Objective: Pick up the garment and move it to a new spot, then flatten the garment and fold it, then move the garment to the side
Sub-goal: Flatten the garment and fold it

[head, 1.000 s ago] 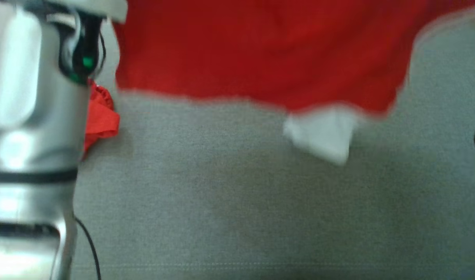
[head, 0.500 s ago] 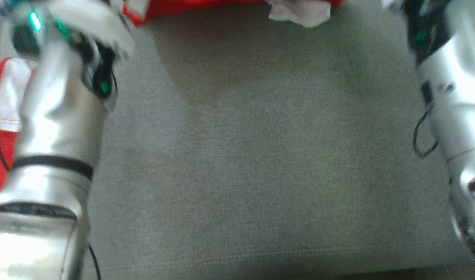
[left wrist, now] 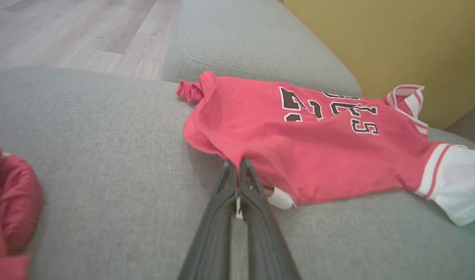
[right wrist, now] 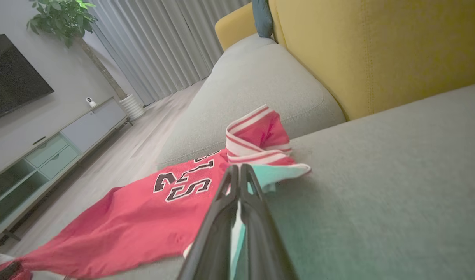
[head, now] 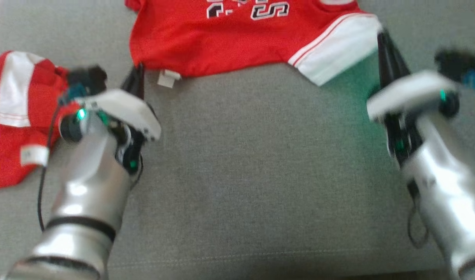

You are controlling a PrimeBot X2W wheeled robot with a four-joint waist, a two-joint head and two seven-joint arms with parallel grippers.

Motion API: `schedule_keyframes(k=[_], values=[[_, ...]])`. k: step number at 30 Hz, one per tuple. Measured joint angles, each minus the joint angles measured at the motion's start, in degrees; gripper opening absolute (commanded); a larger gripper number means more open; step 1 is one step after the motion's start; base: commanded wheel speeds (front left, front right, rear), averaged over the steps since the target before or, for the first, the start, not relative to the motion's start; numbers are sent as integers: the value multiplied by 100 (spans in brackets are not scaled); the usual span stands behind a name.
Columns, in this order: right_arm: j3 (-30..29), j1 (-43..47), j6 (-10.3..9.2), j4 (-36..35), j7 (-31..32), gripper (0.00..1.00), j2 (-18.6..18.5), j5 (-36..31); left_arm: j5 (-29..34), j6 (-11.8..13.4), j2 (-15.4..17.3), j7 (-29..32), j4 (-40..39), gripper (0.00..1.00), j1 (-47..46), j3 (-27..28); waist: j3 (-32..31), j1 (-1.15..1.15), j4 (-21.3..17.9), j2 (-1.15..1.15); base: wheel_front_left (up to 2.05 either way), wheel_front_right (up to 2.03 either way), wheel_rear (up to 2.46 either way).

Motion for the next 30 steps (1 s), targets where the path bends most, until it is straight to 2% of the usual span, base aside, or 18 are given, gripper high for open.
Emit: schedule_keyframes(k=[4,8,13,15,16,17,21,22,26,30], values=[[-36,1140,0,-800,-53,0,-289,169,-36,0,105,0,-514,0,678,-25,-241,0,64,0,0,0,0],[-356,2386,0,-1733,-44,0,-445,183,-29,0,386,0,-1193,0,1486,21,-536,-1,123,0,0,0,0],[-1172,3824,0,-3064,609,0,-443,-13,31,10,603,0,-2089,0,2495,120,-877,-1,178,0,0,0,0],[-1628,4437,0,-3677,1014,0,-267,-145,30,34,657,0,-2446,0,2866,125,-996,-1,195,0,0,0,0],[-2081,5058,0,-4241,1533,0,2,-460,27,112,710,60,-2846,0,3236,122,-1114,-1,214,0,0,0,0],[-2295,5368,0,-4544,1789,0,174,-580,11,167,739,127,-3062,0,3426,121,-1173,-1,223,0,0,0,0],[-2863,6405,0,-5656,2904,0,808,-1056,-119,433,883,623,-3995,0,4254,137,-1394,-1,224,0,0,0,0],[-2863,6405,0,-5656,2904,0,808,-1056,-119,433,883,623,-3995,0,4254,137,-1394,-1,224,0,0,0,0],[-3232,6935,0,-6453,3746,0,971,-1232,-197,823,1103,1179,-5112,0,5136,175,-1526,-1,175,0,0,0,0],[-3439,7118,0,-6789,4121,0,983,-1172,-208,1074,1307,1650,-5999,0,5655,197,-1531,-1,158,0,0,0,0]])
